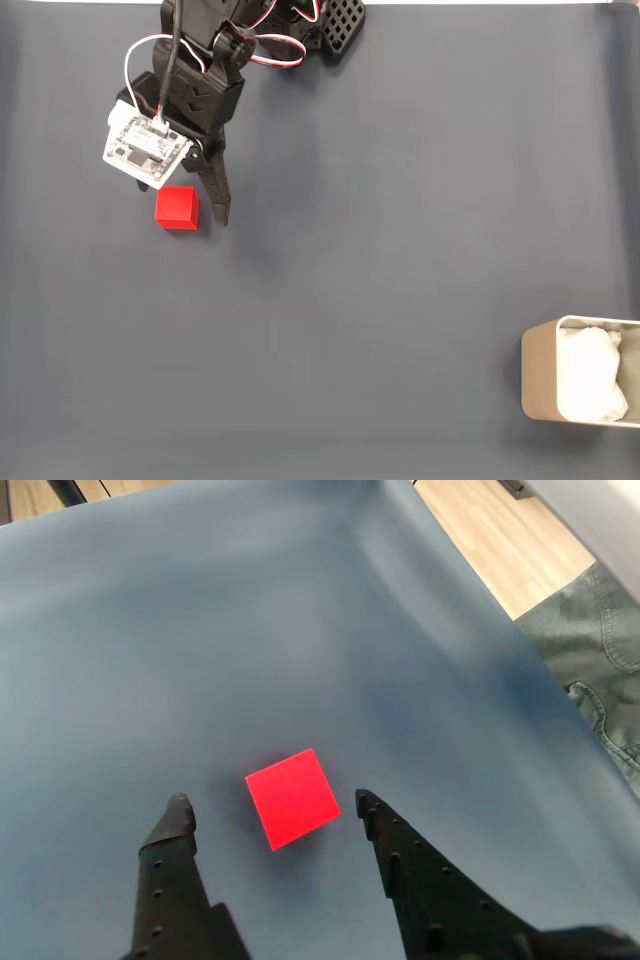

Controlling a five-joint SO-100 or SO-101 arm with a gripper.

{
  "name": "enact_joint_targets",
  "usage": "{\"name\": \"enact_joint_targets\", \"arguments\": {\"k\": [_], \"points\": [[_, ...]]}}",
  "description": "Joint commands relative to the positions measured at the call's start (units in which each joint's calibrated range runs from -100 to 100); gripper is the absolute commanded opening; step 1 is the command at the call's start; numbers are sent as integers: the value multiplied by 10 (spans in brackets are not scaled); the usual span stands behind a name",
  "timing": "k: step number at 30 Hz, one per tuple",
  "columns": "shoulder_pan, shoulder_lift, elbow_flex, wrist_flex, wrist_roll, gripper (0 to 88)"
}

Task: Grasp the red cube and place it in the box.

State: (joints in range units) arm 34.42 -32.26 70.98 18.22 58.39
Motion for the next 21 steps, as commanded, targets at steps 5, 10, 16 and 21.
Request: {"name": "enact_joint_targets", "arguments": {"k": [5, 10, 16, 21], "points": [[-1, 7, 4, -20, 0, 376], [-3, 18, 4, -30, 0, 376], [-9, 34, -2, -40, -3, 376], [-15, 46, -6, -44, -5, 376]]}}
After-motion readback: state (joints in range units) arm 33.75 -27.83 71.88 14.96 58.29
